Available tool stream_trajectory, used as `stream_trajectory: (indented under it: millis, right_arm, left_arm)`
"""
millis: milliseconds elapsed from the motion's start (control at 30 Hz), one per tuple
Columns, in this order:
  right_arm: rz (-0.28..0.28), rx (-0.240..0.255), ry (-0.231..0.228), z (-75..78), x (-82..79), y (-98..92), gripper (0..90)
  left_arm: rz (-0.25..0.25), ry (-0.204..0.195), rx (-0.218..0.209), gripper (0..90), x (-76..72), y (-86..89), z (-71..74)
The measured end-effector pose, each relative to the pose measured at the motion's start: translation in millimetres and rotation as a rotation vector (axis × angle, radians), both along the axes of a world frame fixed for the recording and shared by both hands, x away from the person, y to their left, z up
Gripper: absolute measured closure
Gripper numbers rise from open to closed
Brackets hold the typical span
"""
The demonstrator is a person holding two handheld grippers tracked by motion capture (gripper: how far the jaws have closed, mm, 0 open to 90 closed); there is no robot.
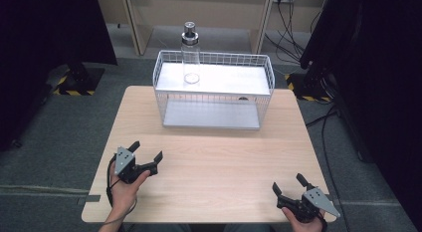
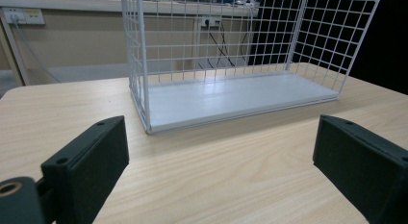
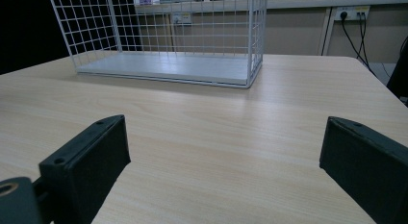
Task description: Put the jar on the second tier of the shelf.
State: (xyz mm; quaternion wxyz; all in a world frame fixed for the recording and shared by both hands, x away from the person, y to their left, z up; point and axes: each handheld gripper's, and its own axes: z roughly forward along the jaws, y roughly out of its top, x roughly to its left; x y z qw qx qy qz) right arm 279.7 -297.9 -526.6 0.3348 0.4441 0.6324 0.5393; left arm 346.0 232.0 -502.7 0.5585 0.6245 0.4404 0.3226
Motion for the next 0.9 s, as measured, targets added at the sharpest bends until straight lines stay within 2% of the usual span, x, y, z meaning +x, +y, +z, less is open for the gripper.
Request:
stream_trajectory:
  millis: [333, 733, 900]
  right_arm:
    - [0.000, -0.001, -0.001, 0.0, -0.1, 0.0, 3.5]
    - [0.000, 0.000, -0.003, -0.1, -0.2, -0.1, 3.5]
    - [0.000, 0.001, -0.003, -0.1, -0.3, -0.2, 3.5]
  left_arm:
    - [0.024, 0.042, 0.003, 4.8, -3.2, 8.8, -20.0]
    - [0.034, 0.076, -0.013, 4.8, -5.0, 13.7, -35.2]
    - [0.036, 0.066, -0.013, 4.8, -6.1, 14.2, -35.4]
